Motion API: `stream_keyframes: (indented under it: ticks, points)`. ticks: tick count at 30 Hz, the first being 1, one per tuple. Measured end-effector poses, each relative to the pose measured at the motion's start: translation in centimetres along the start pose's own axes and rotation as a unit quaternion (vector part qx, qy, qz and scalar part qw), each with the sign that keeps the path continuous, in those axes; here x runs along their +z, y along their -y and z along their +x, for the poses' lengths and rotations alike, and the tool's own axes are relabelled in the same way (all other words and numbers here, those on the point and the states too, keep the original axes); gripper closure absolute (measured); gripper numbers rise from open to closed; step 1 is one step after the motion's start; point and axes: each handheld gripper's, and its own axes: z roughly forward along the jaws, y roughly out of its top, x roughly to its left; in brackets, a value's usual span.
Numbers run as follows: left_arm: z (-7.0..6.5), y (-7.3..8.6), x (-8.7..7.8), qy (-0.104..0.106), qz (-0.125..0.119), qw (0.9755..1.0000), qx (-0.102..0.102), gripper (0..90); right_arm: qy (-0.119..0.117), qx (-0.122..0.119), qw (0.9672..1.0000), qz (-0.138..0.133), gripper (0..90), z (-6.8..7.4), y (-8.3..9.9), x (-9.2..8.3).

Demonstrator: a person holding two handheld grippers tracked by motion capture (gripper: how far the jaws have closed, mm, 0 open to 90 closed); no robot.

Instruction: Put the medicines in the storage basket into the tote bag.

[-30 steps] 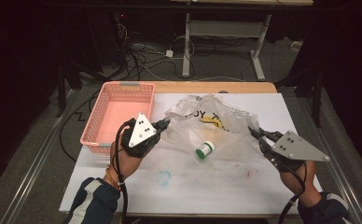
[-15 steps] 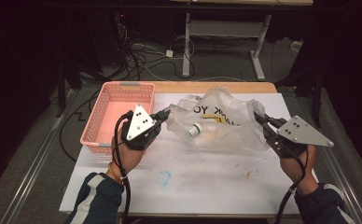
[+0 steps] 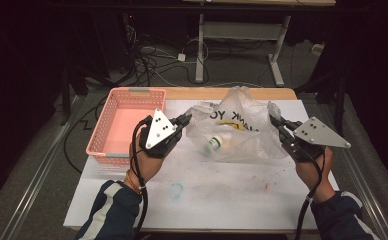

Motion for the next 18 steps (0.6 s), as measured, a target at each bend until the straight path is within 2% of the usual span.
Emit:
stream_keyframes:
  ticks: [9,18]
  points:
    - [0.5,-0.3,0.3,0.001,-0.002,1.0000,0.000,86.5,0.012,0.006,0.9999,0.003,90.0,-1.1,0.0,0.7]
    - [0.4,-0.6,0.6,0.003,-0.008,0.9999,-0.005,86.5,0.013,0.016,0.9998,0.003,90.0,-1.3,-0.1,1.1]
